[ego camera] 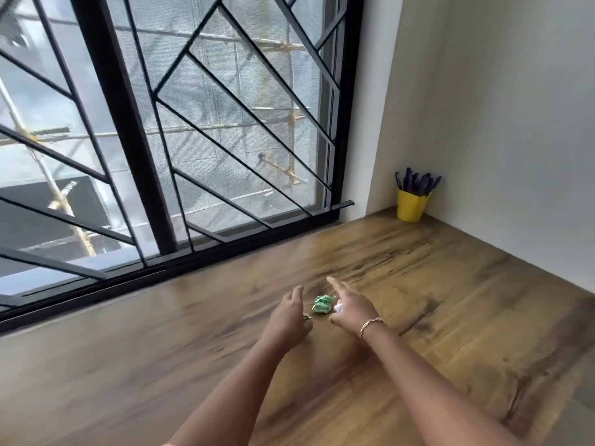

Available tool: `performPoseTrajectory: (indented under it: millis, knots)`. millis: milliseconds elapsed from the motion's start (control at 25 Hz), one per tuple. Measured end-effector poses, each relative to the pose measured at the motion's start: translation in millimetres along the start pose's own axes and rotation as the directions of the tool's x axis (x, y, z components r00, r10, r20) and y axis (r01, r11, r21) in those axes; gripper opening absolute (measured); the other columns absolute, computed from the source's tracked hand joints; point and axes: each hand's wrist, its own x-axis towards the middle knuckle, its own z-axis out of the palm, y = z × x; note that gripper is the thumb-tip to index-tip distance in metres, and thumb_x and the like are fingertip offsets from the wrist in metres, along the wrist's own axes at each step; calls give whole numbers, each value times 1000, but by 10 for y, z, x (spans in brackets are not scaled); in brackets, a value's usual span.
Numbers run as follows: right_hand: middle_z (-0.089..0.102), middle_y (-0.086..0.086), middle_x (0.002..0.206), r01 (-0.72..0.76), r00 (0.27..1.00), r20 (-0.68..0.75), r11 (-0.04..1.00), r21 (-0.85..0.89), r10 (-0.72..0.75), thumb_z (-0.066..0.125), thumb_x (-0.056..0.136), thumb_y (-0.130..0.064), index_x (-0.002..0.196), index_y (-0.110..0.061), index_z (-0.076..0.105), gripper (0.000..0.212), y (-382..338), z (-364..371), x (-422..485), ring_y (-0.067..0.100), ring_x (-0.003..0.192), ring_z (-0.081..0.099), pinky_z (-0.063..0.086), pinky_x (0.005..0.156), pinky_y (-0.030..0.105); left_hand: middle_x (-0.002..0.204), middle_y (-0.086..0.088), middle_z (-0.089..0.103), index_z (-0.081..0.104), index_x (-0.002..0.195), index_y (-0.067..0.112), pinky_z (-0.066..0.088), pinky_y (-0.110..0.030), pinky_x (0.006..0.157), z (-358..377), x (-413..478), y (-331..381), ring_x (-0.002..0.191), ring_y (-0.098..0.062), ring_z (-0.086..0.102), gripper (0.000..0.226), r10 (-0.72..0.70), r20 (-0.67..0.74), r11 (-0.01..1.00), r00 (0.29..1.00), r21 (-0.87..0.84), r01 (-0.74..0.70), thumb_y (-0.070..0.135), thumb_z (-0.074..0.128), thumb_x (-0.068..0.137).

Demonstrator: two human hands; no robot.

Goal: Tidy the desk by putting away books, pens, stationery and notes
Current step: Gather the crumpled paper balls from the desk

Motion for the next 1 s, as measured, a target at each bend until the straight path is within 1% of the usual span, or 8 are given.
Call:
performPoseTrajectory:
  millis: [80,200,320,440,560,680,800,1000]
  knots:
    - [28,1,151,17,998,61,999,-48,-14,54,81,-12,145,-30,23,74,-9,53,147,24,128,43,36,104,27,137,-15,45,19,145,8,39,-30,98,51,189,63,123,-28,47,75,-53,28,996,998,-71,55,16,60,83]
    - [38,6,143,27,996,87,993,-119,-17,52,84,-14,141,-27,33,61,-26,156,253,26,129,41,35,105,30,132,-13,51,21,144,7,47,-34,91,146,336,99,117,-30,53,74,-91,56,969,994,-224,101,15,62,82]
    - [48,7,126,17,1000,-11,992,-128,-19,48,86,-13,125,-27,49,41,-30,219,248,28,119,46,39,98,31,127,-13,57,26,143,10,51,-37,87,193,386,92,111,-30,57,72,-108,41,928,993,-355,116,14,62,80]
    - [51,6,122,-6,995,-103,995,-95,-3,48,85,-12,114,-23,55,32,-2,239,206,27,116,46,40,96,31,110,-8,63,36,135,12,52,-37,81,194,317,119,97,-27,62,70,-127,31,854,991,-505,125,15,66,72]
    - [54,4,118,-2,986,-169,999,-48,-6,53,84,-16,110,-23,57,28,0,163,86,26,114,49,40,92,28,99,-5,62,44,121,15,51,-31,64,150,186,194,75,-22,59,63,-127,20,775,992,-622,112,15,67,62]
    - [54,3,117,22,966,-258,999,-36,-31,54,84,-16,111,-24,55,28,15,4,-102,25,110,51,41,88,27,97,-9,63,45,112,16,46,-22,51,94,75,328,71,-17,56,46,-91,3,721,996,-690,68,1,65,74]
    - [54,3,119,25,946,-323,1000,-1,-24,54,83,-14,113,-22,56,31,12,-162,-339,26,108,53,42,86,27,85,-5,59,46,109,13,45,-21,51,54,-112,486,65,-13,54,36,-31,11,673,999,-739,29,-4,59,80]
    - [53,2,118,11,931,-364,1000,-4,-12,48,84,-10,114,-23,56,34,34,-355,-831,24,110,52,42,90,27,83,-8,59,49,112,10,45,-20,50,71,-491,720,62,-13,55,33,68,37,625,997,-781,-14,-4,56,83]
